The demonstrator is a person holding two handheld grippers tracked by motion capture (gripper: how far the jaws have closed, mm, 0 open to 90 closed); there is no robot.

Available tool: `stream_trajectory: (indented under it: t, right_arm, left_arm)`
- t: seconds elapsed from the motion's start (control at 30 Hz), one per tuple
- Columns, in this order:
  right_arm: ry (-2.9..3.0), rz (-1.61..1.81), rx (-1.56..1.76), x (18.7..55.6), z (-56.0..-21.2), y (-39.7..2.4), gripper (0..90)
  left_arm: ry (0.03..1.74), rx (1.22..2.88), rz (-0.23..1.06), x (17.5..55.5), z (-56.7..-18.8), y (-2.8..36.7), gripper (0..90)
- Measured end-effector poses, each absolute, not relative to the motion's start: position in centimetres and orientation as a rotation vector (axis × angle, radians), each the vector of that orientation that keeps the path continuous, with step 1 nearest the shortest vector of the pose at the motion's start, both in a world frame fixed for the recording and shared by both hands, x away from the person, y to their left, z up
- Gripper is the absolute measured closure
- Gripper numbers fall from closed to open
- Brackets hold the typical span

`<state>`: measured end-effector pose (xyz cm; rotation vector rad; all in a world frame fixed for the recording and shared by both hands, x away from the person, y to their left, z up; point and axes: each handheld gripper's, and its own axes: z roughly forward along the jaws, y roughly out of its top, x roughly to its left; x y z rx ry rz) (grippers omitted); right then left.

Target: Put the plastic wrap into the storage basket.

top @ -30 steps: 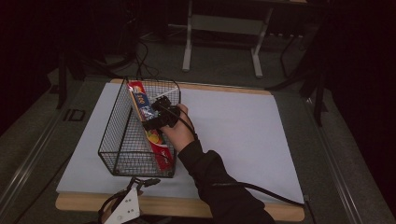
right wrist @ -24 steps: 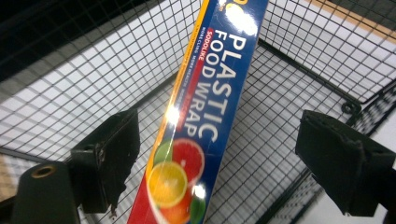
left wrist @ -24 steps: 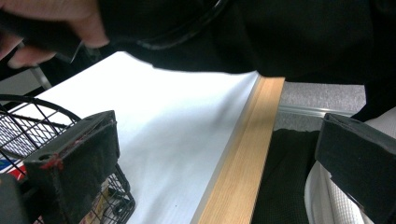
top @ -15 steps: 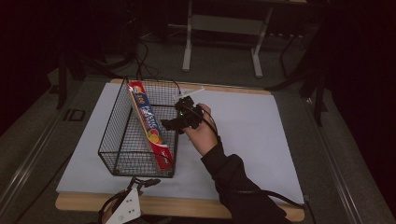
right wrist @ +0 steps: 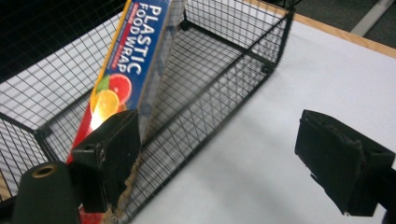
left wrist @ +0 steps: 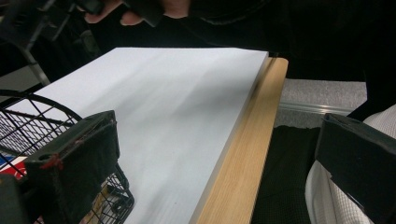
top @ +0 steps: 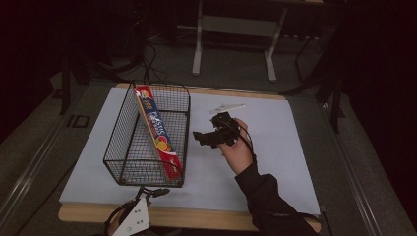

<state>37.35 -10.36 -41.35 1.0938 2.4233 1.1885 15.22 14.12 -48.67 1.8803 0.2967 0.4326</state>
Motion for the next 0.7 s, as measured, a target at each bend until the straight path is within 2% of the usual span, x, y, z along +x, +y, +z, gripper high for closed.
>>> stream_trajectory:
  t: [0.7]
  right_arm:
    - [2.372,1.222,1.141,34.7,-45.5,-17.1,14.1]
  left_arm:
    - [0.3,1.883,0.43,15.2,-48.7,14.0,0.2]
